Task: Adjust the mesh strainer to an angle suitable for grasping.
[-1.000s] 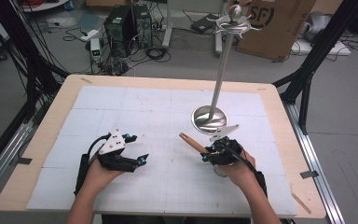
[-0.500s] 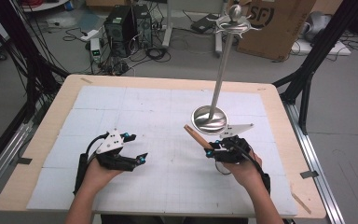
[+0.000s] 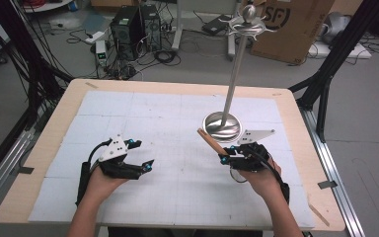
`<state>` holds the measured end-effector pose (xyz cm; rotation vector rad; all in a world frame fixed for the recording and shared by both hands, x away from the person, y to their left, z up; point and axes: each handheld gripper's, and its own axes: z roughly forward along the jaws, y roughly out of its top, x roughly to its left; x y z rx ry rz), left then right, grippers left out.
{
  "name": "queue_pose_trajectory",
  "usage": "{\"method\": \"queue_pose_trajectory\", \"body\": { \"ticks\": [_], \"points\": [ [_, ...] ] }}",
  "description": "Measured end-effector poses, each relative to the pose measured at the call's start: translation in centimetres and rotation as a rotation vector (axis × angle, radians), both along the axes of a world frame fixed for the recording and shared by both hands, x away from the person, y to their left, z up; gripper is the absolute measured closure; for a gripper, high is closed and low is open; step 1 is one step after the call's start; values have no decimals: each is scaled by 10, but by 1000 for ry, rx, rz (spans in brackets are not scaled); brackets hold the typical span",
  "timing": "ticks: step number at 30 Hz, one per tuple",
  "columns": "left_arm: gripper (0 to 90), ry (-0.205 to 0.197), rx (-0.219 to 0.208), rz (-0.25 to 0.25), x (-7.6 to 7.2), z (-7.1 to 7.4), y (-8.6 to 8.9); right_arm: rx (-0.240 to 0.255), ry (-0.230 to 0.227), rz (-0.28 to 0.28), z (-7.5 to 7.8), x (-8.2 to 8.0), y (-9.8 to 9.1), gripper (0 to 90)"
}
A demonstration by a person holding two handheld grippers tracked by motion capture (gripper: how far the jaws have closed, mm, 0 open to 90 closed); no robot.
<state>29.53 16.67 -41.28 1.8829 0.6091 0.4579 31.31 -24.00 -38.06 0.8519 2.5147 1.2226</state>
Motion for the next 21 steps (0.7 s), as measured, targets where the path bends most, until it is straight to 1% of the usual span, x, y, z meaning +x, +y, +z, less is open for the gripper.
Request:
{"method": "queue_pose_trajectory", "body": {
  "ticks": [6,8,12,13,17,18,21],
  "points": [
    [214,-1,-10,6,0,1,2,3,-4,5,2,2,0,682],
    [214,1,-17,7,1,1,2,0,3,4,2,2,0,682],
    [214,-1,-18,5,1,1,3,-3,-6,2,3,3,0,682],
    [214,-2,-20,4,1,1,2,-1,-2,-1,4,3,0,682],
    [215,-2,-16,2,1,2,1,-6,-10,8,4,4,2,682],
    [215,-1,-15,3,1,2,1,-6,-2,7,4,4,2,682],
    [215,-1,-11,2,1,1,1,-5,-5,10,4,4,3,682]
  ]
}}
